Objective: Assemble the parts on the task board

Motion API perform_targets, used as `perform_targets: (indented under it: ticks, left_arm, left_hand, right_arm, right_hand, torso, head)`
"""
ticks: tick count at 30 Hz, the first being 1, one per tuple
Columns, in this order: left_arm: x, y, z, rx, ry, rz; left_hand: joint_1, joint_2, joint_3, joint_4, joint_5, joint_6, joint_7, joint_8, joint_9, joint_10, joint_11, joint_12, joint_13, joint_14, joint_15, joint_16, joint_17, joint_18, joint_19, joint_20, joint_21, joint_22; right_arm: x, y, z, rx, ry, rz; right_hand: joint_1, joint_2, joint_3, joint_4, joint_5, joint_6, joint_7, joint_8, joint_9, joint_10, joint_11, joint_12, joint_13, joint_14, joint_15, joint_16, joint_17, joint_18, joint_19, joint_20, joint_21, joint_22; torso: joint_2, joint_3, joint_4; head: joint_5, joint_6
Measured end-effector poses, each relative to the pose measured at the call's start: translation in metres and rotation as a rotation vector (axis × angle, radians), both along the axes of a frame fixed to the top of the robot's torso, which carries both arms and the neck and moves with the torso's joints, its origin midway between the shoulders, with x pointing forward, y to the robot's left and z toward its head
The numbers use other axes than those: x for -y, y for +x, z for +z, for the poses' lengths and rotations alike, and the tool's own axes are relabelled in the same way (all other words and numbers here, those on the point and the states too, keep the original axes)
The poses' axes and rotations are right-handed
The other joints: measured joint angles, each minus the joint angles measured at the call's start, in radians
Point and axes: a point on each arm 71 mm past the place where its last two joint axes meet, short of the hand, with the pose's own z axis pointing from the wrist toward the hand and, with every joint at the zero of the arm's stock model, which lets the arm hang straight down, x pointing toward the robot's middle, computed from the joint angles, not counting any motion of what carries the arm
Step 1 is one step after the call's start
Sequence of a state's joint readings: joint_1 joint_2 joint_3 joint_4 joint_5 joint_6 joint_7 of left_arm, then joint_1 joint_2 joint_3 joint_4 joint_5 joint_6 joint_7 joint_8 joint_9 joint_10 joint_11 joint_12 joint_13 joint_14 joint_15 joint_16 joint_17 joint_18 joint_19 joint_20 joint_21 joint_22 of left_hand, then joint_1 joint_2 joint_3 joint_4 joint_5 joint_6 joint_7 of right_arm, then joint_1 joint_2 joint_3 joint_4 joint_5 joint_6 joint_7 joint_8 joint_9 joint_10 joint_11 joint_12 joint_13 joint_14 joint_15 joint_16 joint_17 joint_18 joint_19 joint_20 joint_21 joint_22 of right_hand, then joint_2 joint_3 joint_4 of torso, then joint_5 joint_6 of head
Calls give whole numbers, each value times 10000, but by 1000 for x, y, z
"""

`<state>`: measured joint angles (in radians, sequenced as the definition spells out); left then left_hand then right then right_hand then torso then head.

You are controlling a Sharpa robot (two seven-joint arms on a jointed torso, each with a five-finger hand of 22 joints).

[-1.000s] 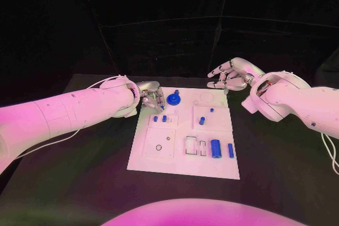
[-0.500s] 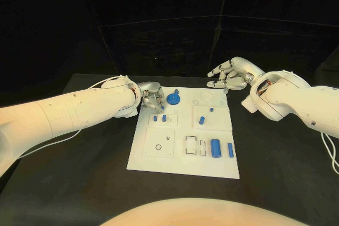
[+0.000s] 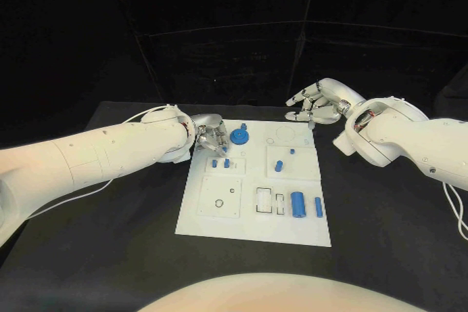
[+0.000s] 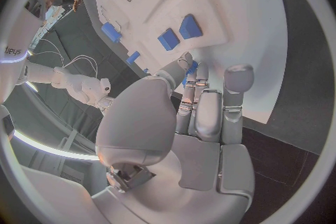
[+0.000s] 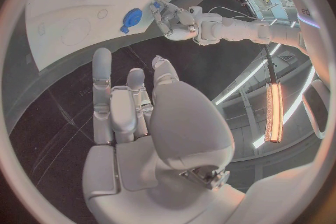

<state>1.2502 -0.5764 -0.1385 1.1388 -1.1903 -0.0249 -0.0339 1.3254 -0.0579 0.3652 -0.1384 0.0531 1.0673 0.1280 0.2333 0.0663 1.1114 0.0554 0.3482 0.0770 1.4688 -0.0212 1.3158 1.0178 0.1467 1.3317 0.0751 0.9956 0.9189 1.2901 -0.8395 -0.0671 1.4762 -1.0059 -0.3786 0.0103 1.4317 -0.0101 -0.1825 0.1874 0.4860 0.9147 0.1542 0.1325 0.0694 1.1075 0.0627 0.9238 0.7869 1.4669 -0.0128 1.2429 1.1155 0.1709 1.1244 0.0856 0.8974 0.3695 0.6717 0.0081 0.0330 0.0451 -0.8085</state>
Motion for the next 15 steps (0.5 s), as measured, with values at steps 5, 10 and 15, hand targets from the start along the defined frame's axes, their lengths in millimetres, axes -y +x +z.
perform_targets:
  ticks: [5, 10, 15]
  left_arm:
    - [-1, 0, -1, -65, 48, 16]
    - [-1, 0, -2, -106, 81, 36]
    - [-2, 0, -2, -99, 85, 61]
  left_hand:
    - [-37, -36, 37, -37, 0, -208, 71, -176, -31, -37, 37, -76, -45, 0, 0, 0, -42, 1, 0, 0, 0, 15]
    - [-124, -124, 97, -98, 0, -676, 125, -537, -47, -145, 145, -310, -112, -21, 21, 0, -107, 0, -24, 23, 0, 45]
    - [-203, -204, 134, -134, 0, -1123, 114, -863, -47, -310, 166, -503, -125, -36, 36, 0, -193, 1, -38, 37, 0, 48]
  right_arm:
    - [0, 0, 0, -4, -4, -11]
    - [1, 0, 0, -20, -13, -28]
    - [2, 1, -1, -76, -71, -71]
  right_hand:
    - [0, 0, -26, 26, 0, -28, -28, 0, 0, 0, 0, -35, -41, 0, 0, -35, 0, 0, 0, 0, 0, 0]
    - [168, -7, 31, 83, 0, -73, 2, 0, 0, -476, -5, -728, -771, 0, 0, -136, -71, 0, 35, 35, -77, -48]
    - [467, -41, 93, 243, -41, -82, -9, 44, 0, -736, 15, -1792, -1719, 0, 0, -476, -340, 0, 72, -2, -220, -126]
  torso:
    - [-5, 0, 0]
    - [-5, 0, 0]
    - [-5, -4, 0]
  head:
    - [-2, 11]
    - [-3, 19]
    - [-17, 20]
